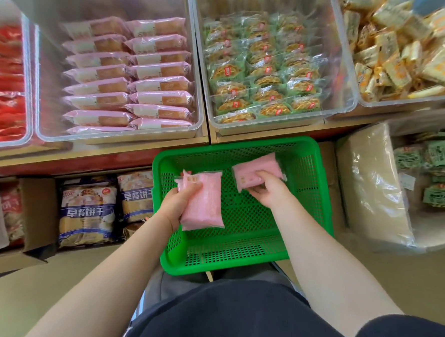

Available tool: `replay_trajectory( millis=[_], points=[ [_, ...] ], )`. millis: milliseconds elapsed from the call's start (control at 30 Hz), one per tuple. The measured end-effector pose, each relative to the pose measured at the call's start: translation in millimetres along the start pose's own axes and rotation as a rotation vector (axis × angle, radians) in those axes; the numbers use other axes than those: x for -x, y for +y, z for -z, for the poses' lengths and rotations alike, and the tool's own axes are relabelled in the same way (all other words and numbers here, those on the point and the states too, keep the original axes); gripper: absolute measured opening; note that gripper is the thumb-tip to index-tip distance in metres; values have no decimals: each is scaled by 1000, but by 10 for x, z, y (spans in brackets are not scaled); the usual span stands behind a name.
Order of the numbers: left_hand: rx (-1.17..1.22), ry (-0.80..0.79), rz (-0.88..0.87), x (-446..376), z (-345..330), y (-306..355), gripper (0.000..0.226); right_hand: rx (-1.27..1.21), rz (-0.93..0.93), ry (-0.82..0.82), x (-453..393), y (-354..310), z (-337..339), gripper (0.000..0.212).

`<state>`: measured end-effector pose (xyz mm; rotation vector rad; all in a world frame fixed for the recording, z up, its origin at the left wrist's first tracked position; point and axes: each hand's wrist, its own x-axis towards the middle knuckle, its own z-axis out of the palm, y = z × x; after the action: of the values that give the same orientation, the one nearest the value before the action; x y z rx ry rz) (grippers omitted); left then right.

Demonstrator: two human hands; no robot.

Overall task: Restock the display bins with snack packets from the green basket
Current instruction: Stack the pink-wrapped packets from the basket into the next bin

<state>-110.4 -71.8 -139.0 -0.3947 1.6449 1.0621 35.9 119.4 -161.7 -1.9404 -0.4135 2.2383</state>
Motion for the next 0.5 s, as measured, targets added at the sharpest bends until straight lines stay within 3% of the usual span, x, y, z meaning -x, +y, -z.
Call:
replay_trajectory(
  millis=[133, 267, 367, 433, 500],
  points=[
    [-379, 201, -238, 112, 86, 145, 42, 341, -40, -110, 320, -24, -61, 32],
    [-410, 190, -304, 263, 311, 306, 38, 486, 5, -302, 782, -14, -186, 24],
    [-257, 107, -237, 340, 567, 392, 56, 577, 227, -321, 1116, 139, -464, 24],
    [-131, 32, -205, 351, 783, 417, 65, 743, 478, -225, 1361, 338, -754, 15],
    [-64, -38, -216, 530, 964, 508, 53, 945, 680, -175, 1565, 586, -1086, 24]
  ],
)
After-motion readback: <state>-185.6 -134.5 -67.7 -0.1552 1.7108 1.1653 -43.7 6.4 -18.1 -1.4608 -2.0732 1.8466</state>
